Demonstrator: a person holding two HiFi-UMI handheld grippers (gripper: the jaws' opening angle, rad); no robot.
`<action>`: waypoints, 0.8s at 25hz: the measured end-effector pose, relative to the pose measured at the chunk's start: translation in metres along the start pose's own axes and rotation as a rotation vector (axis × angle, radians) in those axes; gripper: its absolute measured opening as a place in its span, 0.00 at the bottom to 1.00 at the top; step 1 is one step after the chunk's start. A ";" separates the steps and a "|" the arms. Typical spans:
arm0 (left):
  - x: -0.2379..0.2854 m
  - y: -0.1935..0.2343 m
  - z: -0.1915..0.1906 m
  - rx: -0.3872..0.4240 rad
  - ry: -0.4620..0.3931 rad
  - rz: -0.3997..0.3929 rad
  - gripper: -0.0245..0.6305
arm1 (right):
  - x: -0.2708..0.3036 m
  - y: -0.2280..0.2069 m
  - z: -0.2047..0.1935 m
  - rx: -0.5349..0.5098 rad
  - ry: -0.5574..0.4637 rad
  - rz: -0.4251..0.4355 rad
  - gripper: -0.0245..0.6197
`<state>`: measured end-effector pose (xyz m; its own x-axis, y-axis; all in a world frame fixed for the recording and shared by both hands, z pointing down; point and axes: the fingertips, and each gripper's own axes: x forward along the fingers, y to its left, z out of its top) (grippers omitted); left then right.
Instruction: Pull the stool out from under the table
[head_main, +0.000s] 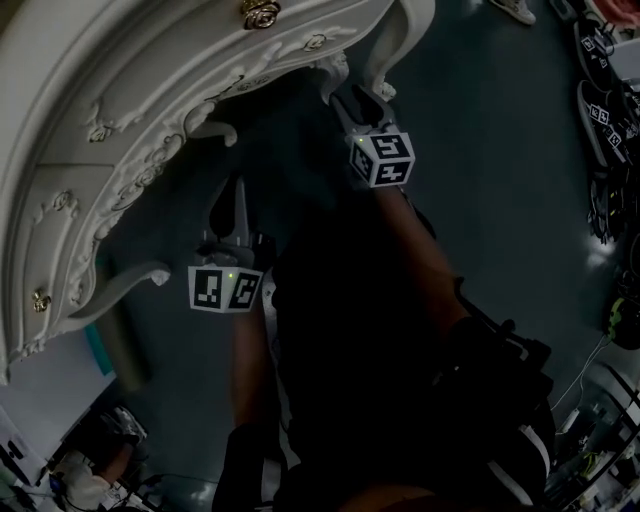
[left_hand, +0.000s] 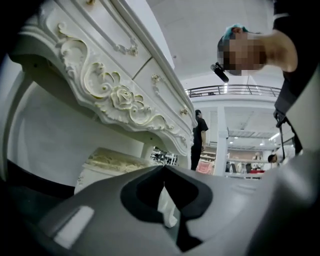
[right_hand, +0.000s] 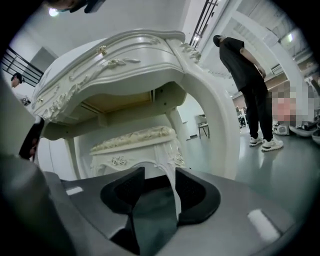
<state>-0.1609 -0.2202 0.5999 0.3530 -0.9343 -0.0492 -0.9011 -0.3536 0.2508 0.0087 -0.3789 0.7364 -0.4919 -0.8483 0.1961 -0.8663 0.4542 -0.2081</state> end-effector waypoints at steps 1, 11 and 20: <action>0.000 0.005 0.002 0.004 -0.005 0.010 0.05 | 0.006 -0.004 -0.001 -0.005 0.008 -0.012 0.35; 0.012 0.029 -0.016 -0.043 0.029 0.002 0.05 | 0.056 -0.028 -0.029 -0.034 0.081 -0.055 0.48; 0.007 0.035 -0.018 -0.049 0.037 0.009 0.05 | 0.081 -0.042 -0.035 -0.027 0.092 -0.116 0.46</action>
<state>-0.1854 -0.2382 0.6261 0.3547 -0.9349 -0.0112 -0.8912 -0.3417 0.2985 0.0023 -0.4572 0.7944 -0.3932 -0.8676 0.3044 -0.9192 0.3629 -0.1531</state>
